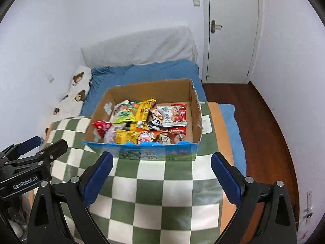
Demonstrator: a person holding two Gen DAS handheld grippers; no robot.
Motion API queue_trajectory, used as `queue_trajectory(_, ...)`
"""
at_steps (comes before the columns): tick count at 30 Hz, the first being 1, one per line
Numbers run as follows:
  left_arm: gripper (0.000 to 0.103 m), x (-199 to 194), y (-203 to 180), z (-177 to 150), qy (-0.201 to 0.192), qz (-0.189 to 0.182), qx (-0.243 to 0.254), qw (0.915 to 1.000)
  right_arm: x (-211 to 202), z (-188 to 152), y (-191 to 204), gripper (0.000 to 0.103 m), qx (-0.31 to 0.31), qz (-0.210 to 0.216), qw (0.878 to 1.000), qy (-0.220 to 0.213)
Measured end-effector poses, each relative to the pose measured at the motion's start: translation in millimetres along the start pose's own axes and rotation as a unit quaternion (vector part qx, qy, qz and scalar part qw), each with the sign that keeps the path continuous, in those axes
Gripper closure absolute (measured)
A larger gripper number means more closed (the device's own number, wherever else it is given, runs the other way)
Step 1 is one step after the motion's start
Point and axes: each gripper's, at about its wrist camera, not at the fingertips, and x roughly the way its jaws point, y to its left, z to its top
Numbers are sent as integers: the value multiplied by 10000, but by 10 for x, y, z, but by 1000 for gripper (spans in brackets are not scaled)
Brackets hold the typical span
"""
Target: Organize snacks
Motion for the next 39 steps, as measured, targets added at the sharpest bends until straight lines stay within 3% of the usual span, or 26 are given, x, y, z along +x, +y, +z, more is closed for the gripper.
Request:
queue_trajectory(11, 10, -671, -40, -250, -297, -44, 81, 9995, -965, -286, 69, 2, 25, 45, 9986, -531)
queue_trajectory(22, 10, -1024, -53, -413, -388, -42, 101, 9992, -1554, -476, 189, 1, -103, 35, 9966, -812)
queue_trajectory(29, 9, -1016, -3, -453, -355, 13, 4, 9994, -1618, -481, 221, 1, -153, 5, 9959, -887)
queue_trajectory(30, 1, -1000, -4, -443, -348, 7, 7, 9994, -1609, -482, 223, 1, -153, 13, 9961, -867)
queue_trajectory(31, 0, -971, -6, -433, -325, -15, 26, 9995, -1598, -481, 222, 1, -149, 10, 9963, -851)
queue_trajectory(39, 0, -807, -32, -328, -383, 126, 54, 9992, -1265, -418, 187, 1, -54, -110, 9977, -668)
